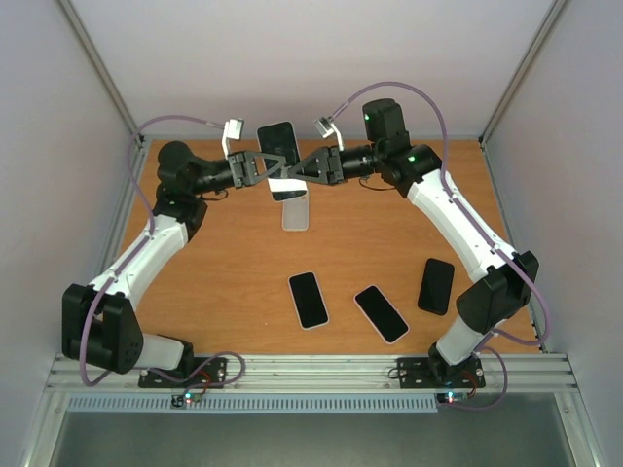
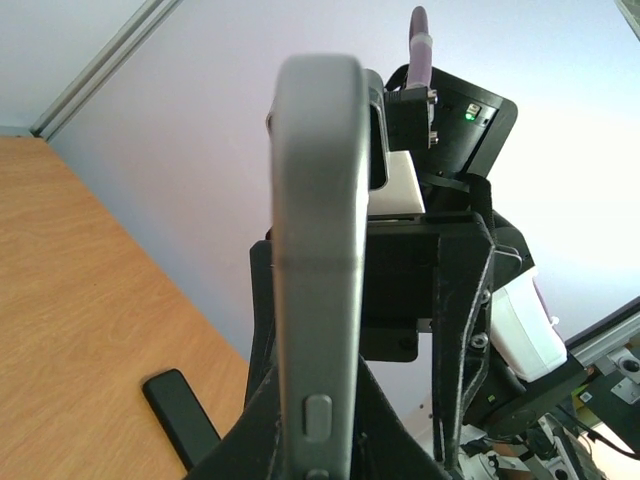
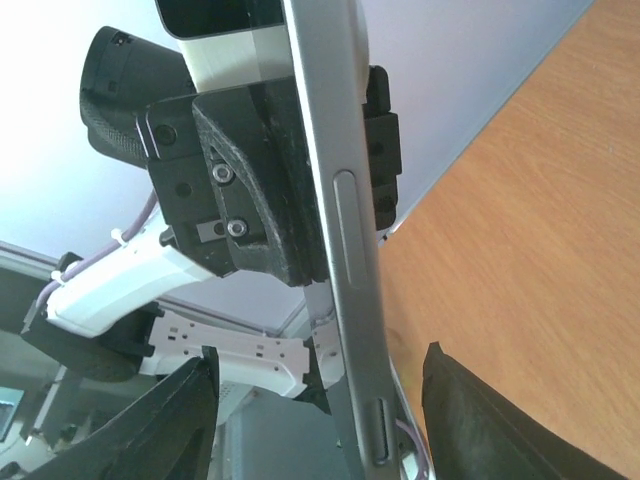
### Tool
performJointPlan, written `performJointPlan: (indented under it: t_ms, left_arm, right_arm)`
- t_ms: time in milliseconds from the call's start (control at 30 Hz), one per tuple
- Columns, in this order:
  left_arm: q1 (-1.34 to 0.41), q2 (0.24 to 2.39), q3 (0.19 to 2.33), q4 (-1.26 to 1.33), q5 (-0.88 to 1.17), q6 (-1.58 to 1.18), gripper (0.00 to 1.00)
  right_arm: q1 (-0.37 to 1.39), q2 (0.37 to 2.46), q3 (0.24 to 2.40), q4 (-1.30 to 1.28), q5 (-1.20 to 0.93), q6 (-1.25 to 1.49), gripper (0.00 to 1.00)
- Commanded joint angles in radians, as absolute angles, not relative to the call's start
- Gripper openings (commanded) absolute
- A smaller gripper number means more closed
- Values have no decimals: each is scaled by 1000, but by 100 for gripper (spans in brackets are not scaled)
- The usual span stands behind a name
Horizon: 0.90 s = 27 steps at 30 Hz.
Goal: Take the phone out of the phone case
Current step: Place the phone at the center of the board.
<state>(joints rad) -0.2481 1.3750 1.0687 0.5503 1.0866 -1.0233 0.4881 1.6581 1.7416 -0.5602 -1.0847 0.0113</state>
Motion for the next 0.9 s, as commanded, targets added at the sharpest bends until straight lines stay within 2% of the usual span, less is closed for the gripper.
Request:
performJointPlan:
  t_ms: [0,200,800,867]
  left_arm:
    - [-253,1375,1073,692,1076,-1052,0]
    - [-252,1377,1046,741,1081,-1082,0]
    - [-265,1398,1049,779,1094,-1123,0]
    - [-265,1399,1050,766,1090,-1118,6]
  right_arm:
    - [491,1639,1733,-540,-1113,20,56]
    - [477,1644,1761,-541,-1124,31,48]
    - [469,1669,1767,-468,-1172,122,10]
    - [469,1669,1764,-468,-1172,124,4]
